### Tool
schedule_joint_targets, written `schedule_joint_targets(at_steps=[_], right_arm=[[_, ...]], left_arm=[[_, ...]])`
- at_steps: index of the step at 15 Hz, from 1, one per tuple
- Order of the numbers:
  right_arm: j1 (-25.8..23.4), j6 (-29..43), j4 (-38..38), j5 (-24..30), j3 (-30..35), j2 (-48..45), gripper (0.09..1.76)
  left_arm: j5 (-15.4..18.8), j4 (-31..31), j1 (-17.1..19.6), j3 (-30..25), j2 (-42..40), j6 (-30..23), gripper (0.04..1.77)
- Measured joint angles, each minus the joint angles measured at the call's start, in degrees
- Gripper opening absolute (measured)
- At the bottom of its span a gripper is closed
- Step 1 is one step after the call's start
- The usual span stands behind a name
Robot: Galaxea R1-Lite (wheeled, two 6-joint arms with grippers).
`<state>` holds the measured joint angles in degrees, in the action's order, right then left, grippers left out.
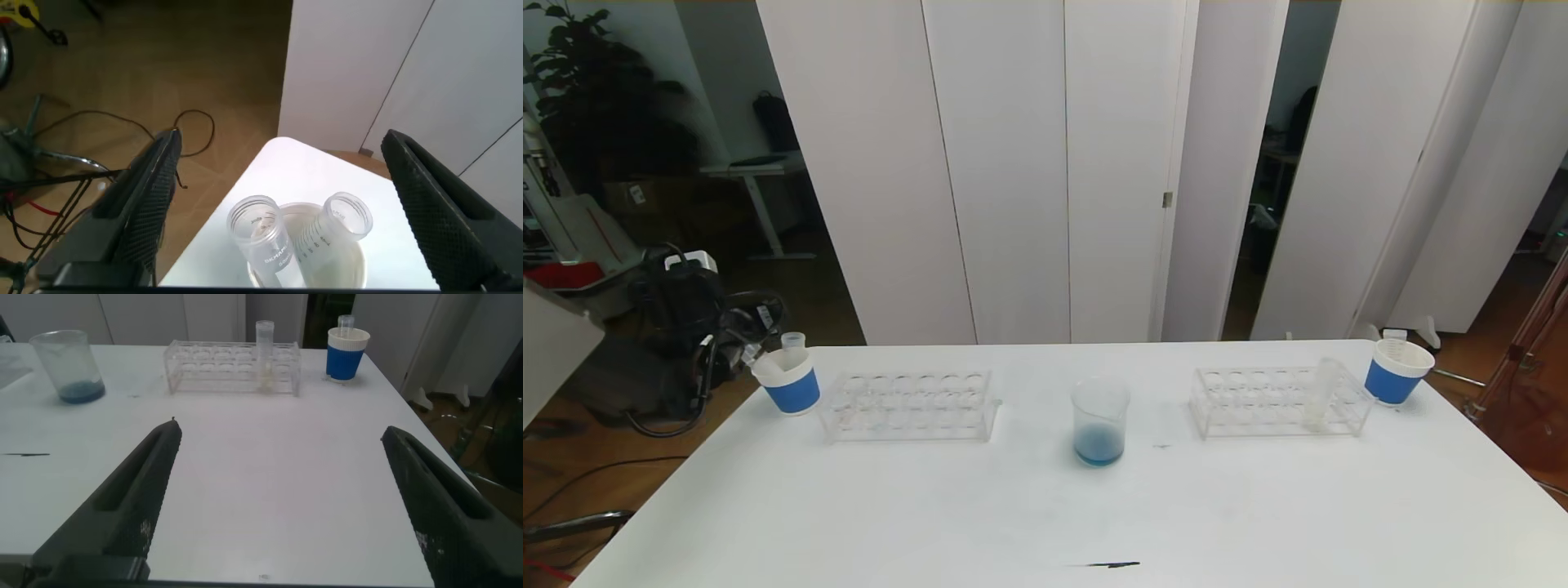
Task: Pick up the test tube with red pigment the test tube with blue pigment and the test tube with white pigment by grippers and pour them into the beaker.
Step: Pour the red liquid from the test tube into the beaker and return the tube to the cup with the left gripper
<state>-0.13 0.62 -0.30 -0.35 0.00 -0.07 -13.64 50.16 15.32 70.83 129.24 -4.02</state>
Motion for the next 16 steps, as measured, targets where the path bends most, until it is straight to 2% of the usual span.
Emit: schedule_joint_targets(at_steps=[3, 6, 12, 16], right_arm=[[0.00, 0.00, -0.02, 0.02, 0.00, 0.00, 1.75], [0.00, 0.00, -0.02, 0.00, 0.00, 0.00, 1.75], [0.02, 0.00, 0.00, 0.00, 0.00, 0.00, 1.75], [0.00, 0.00, -0.02, 0.02, 0.00, 0.00, 1.75]], left_arm=[[0.59, -4.88, -1.02, -3.17, -7.39, 2.51, 1.74], [0.69, -9.37, -3.43, -9.23, -17.47, 3.12, 1.74], [0.55, -19.05, -11.31, -25.19, -41.51, 5.06, 1.74], [0.77, -27.73, -15.27, -37.40, -61.53, 6.94, 1.74]])
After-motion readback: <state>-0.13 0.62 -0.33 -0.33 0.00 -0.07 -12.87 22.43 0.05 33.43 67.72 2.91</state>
